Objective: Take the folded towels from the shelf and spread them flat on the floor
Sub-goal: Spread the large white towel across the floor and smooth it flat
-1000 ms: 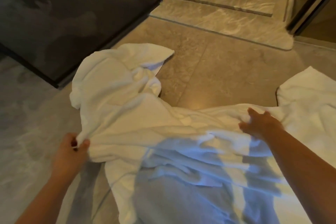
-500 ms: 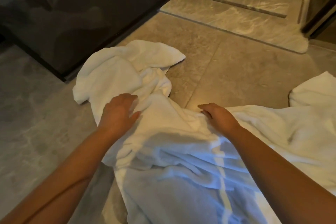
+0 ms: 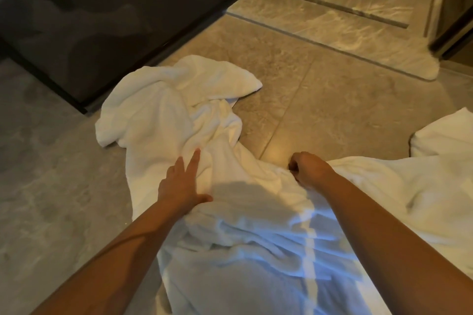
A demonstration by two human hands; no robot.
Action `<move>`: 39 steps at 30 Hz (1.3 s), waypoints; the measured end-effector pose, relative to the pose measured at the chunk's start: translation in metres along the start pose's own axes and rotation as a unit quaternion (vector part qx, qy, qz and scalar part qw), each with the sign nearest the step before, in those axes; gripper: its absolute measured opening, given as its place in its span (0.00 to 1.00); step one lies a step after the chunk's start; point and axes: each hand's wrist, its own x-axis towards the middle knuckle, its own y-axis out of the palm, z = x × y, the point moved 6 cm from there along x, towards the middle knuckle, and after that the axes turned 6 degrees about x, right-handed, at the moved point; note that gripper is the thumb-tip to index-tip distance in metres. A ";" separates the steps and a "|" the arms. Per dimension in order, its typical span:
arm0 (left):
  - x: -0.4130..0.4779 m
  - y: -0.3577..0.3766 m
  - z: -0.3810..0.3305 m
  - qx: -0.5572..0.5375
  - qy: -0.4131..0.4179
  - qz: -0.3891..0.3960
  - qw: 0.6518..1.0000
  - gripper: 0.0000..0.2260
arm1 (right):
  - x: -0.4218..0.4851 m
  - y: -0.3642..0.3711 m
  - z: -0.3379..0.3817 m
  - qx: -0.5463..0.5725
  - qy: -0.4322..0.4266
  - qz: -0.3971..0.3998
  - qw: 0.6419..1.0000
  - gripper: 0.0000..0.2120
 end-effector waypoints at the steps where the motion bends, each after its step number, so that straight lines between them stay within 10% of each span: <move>1: 0.000 0.000 0.000 0.003 -0.003 -0.006 1.000 0.53 | -0.001 0.001 0.001 -0.026 -0.004 0.014 1.000 0.08; 10: 0.000 0.000 0.001 -0.007 -0.012 -0.028 1.000 0.52 | -0.002 -0.076 0.007 0.022 -0.048 -0.194 0.980 0.07; 17: -0.005 -0.005 -0.009 0.074 -0.033 -0.019 0.997 0.45 | -0.028 -0.173 -0.076 0.196 0.181 -0.401 0.877 0.12; 22: -0.037 -0.027 -0.029 0.161 0.061 -0.184 0.968 0.36 | -0.029 -0.107 -0.038 0.191 0.092 -0.237 0.948 0.20; 25: -0.052 -0.008 -0.029 0.138 0.033 -0.044 0.989 0.30 | -0.025 -0.044 0.016 0.157 -0.029 -0.105 0.982 0.14; 30: -0.061 -0.004 -0.009 0.107 0.009 0.079 0.991 0.27 | -0.027 0.031 0.045 -0.118 -0.080 0.028 0.989 0.38; 35: -0.031 -0.084 -0.005 0.110 0.117 -0.290 0.944 0.15 | -0.039 0.036 0.054 -0.172 -0.090 0.094 0.976 0.37; 39: 0.011 -0.066 0.012 0.147 0.038 -0.111 0.982 0.33 | -0.040 0.024 0.064 -0.085 -0.051 0.222 0.970 0.25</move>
